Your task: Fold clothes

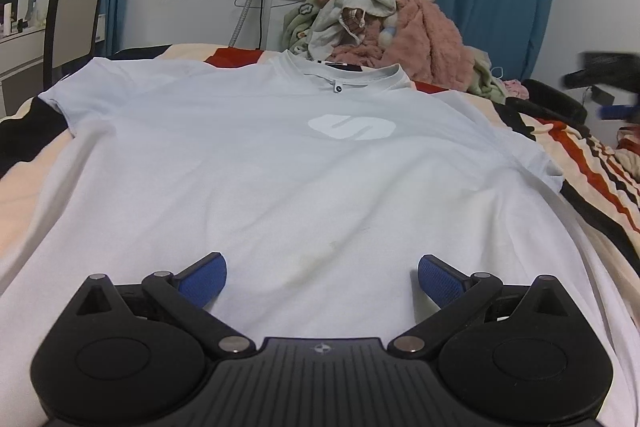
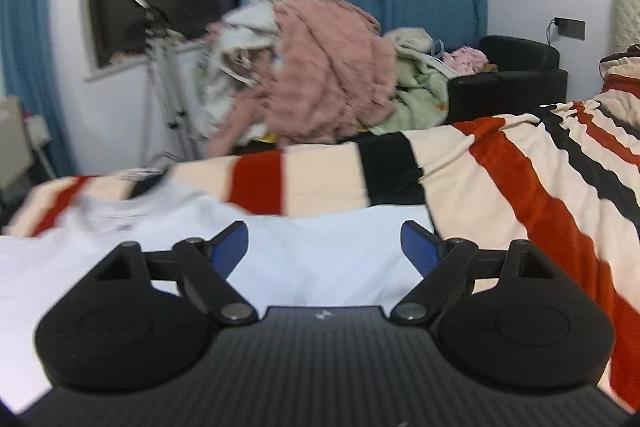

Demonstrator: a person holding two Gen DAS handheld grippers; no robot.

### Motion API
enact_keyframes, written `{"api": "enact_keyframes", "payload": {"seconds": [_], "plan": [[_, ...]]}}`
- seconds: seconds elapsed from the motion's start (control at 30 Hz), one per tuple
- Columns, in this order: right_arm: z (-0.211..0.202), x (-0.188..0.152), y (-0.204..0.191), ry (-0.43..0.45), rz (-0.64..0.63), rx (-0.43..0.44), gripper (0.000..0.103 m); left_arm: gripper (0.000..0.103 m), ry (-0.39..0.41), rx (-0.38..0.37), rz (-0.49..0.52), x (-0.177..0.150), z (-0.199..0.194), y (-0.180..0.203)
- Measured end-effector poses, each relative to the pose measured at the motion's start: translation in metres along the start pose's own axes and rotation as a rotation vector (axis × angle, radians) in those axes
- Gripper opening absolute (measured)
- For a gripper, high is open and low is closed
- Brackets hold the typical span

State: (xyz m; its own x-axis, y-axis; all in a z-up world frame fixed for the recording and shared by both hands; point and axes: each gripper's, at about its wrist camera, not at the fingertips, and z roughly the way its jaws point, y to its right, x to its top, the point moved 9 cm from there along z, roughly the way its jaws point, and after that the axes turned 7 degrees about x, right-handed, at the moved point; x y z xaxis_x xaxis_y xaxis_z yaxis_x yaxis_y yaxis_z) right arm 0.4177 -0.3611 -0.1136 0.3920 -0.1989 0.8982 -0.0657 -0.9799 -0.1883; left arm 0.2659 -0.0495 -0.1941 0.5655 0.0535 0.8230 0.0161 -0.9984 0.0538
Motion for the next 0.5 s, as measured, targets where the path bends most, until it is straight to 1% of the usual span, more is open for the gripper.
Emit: {"api": "enact_keyframes", "payload": {"seconds": [0.13,0.23,0.3,0.37,0.5], "plan": [[-0.092,-0.019,-0.031,0.024,0.041,0.041,0.085,0.103,0.001,0.030,-0.005,0.002,-0.009,-0.007],[-0.158,-0.046,-0.050,0.014,0.092,0.070,0.085,0.103,0.012,0.043,0.002,0.005,-0.023,-0.011],[-0.198,-0.062,-0.063,0.032,0.106,0.105,0.085,0.103,0.033,0.041,0.002,0.008,-0.038,-0.011],[-0.238,-0.075,-0.073,0.073,0.090,0.134,0.085,0.102,0.044,0.024,0.013,0.009,-0.053,-0.008],[-0.294,-0.098,-0.077,0.122,0.075,0.155,0.085,0.100,0.063,-0.037,0.038,0.006,-0.087,0.002]]}}
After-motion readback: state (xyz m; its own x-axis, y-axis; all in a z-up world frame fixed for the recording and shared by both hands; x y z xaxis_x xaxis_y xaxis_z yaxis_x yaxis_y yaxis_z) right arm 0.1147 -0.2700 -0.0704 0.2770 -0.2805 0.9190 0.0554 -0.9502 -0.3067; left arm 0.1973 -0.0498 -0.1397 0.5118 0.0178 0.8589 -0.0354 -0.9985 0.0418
